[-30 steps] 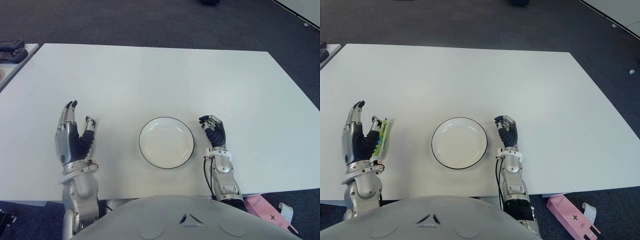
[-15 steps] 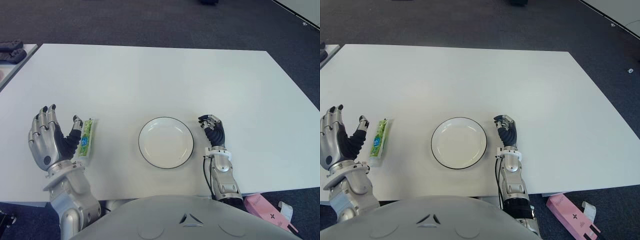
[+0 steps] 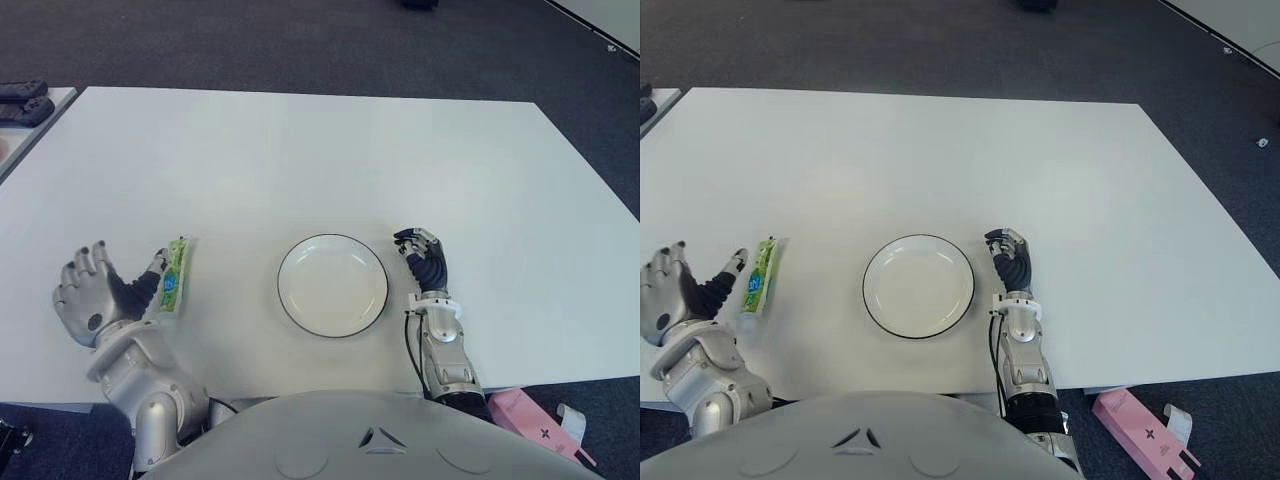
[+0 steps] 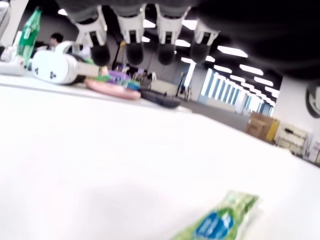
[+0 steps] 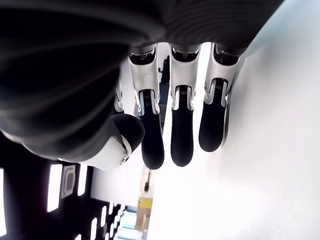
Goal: Put the toothpaste on the table into the plate.
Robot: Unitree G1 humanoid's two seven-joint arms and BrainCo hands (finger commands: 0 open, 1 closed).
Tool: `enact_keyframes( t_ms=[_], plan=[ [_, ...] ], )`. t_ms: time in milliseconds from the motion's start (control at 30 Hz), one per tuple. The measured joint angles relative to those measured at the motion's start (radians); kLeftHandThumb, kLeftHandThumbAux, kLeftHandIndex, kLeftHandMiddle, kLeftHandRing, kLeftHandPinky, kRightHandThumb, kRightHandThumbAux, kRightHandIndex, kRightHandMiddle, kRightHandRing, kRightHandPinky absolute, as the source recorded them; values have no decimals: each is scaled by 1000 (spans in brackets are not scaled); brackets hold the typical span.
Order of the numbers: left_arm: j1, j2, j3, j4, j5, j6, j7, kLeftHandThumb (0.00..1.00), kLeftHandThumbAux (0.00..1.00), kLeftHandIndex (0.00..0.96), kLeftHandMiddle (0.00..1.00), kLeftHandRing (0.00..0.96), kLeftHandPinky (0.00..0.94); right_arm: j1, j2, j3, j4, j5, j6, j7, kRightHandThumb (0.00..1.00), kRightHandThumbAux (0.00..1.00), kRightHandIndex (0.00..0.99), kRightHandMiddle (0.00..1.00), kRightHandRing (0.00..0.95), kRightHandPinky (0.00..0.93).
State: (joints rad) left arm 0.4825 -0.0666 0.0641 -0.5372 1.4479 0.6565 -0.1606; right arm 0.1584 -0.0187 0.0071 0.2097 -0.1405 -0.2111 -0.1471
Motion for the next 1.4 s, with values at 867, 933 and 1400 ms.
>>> enact_keyframes(
  t_ms=[867, 933, 1400],
  plan=[
    [-23, 101, -61, 127, 6, 37, -236, 344, 153, 0, 20, 0, 0, 10, 0, -11, -7, 8, -3, 1, 722, 733, 420, 430, 407, 405],
    [-20, 104, -73, 127, 5, 35, -235, 343, 155, 0, 24, 0, 0, 10, 0, -12, -7, 8, -3, 1, 722, 732, 421, 430, 407, 406],
    [17, 132, -129, 125, -31, -13, -182, 345, 163, 0, 33, 0, 0, 14, -1, -14, -5, 8, -11, 1, 722, 732, 421, 431, 412, 413]
  ],
)
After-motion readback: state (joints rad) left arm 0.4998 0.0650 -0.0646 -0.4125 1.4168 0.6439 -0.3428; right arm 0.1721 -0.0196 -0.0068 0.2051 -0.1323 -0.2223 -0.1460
